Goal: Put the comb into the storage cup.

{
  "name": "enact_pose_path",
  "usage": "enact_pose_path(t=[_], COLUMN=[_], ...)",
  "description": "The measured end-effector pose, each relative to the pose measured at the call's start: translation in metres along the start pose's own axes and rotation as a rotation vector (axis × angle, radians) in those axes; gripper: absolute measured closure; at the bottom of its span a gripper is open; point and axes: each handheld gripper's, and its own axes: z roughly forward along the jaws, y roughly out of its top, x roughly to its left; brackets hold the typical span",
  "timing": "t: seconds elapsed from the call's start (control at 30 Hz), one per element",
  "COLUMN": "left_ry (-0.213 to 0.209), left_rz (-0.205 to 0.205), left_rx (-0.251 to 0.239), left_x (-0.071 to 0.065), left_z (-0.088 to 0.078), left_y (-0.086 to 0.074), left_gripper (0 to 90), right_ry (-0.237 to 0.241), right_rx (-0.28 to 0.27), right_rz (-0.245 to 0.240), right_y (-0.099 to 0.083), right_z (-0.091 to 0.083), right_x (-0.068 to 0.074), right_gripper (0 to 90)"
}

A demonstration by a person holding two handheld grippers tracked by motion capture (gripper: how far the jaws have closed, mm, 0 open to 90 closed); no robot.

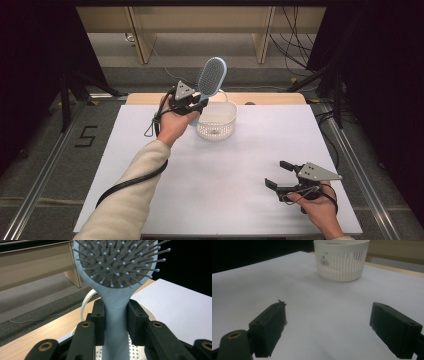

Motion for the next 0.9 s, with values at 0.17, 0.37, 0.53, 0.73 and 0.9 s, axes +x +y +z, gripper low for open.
enact_pose_path(t=[0.17, 0.37, 0.53, 0.73, 0.9], left_ry=[-0.005, -0.005, -0.008, -0.017, -0.019], left_rz=[0.008, 0.008, 0.011, 0.028, 0.029], left_rx=[-0.001, -0.002, -0.005, -0.01, -0.012], left_x=[-0.0001, 0.0003, 0.0, 0.0004, 0.0008], left_z=[0.0017, 0.0035, 0.0055, 0.0072, 0.0085], left_y=[-0.0005, 0.0004, 0.0029, 0.0061, 0.0077], left_gripper=[70.1, 70.1, 70.1, 70.1, 70.1], right_ry=[0.001, 0.001, 0.0, 0.002, 0.0], right_rx=[0.0, 0.002, 0.001, 0.0, 0.0], right_rz=[-0.003, 0.0, 0.005, 0.007, 0.005], right_y=[-0.0003, -0.0004, -0.0005, -0.0009, -0.0007], right_z=[0.0004, 0.0001, 0.0005, 0.0005, 0.0004], right_x=[-0.0004, -0.0006, -0.0008, -0.0011, -0.0011], right_gripper=[14.6, 14.6, 14.6, 14.6, 14.6])
